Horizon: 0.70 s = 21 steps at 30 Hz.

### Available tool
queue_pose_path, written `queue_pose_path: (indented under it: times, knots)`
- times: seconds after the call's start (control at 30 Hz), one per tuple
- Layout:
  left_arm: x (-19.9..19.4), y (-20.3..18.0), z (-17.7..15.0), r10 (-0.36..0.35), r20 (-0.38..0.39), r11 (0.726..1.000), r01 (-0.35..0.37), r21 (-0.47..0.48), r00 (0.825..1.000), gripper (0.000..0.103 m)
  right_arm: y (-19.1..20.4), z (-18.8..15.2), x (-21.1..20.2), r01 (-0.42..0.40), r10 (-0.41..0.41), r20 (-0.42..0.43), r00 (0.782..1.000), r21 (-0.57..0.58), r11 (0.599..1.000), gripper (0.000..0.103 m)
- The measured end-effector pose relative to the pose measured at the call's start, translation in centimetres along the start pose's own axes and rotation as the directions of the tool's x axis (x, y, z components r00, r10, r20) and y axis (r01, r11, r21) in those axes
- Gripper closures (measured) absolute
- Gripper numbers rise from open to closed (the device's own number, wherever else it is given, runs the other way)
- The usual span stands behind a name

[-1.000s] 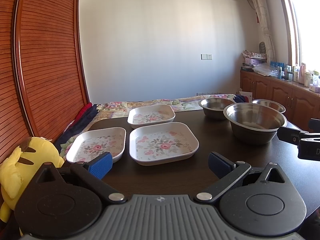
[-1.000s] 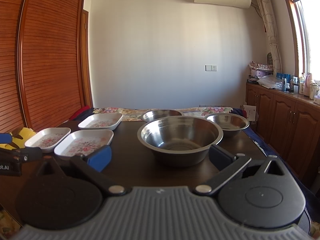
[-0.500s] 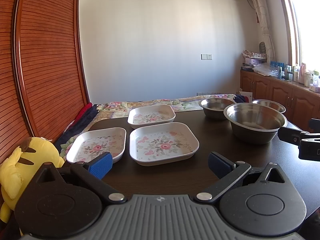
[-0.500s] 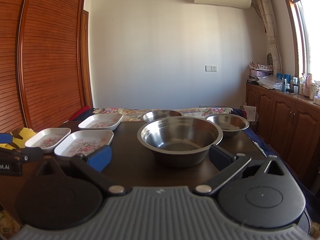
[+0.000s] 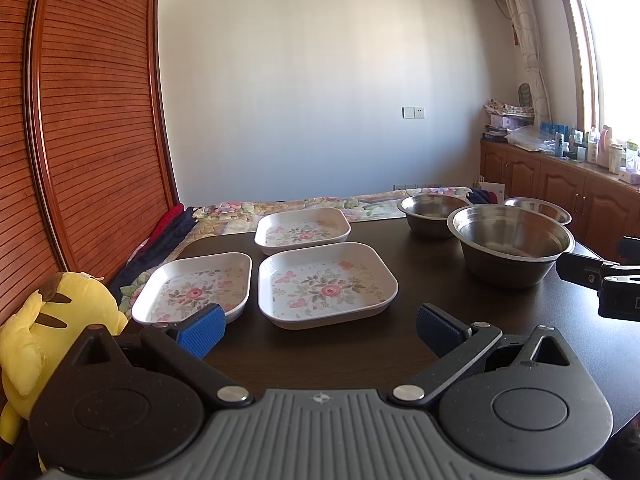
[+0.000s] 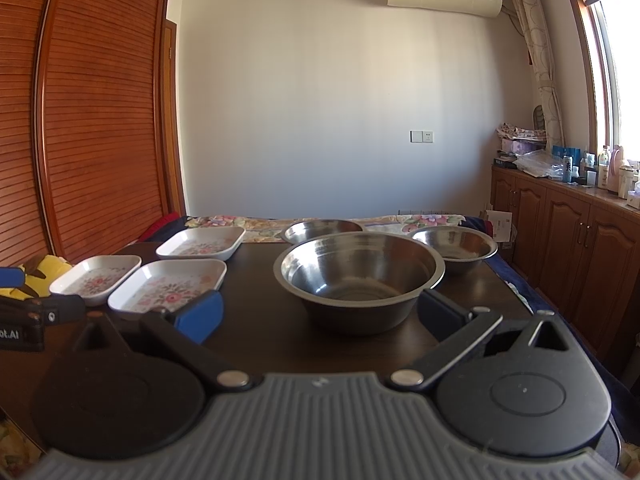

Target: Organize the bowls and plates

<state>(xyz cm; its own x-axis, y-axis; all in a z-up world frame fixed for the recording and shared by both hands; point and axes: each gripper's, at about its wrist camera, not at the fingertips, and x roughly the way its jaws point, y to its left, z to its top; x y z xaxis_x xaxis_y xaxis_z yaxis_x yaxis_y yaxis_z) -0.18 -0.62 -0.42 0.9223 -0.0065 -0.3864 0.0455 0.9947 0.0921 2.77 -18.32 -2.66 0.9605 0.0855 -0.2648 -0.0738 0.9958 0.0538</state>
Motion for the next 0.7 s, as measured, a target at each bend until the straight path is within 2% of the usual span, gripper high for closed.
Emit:
queue_pose_path:
  times: [0.7]
  knots:
    - [0.62, 0.25, -0.45, -0.007, -0.045, 1.0, 0.007, 0.002, 0.999, 0.001, 0.13, -0.16, 0.11, -0.006, 0.006, -0.009, 1.0, -0.007, 1.0, 0.0]
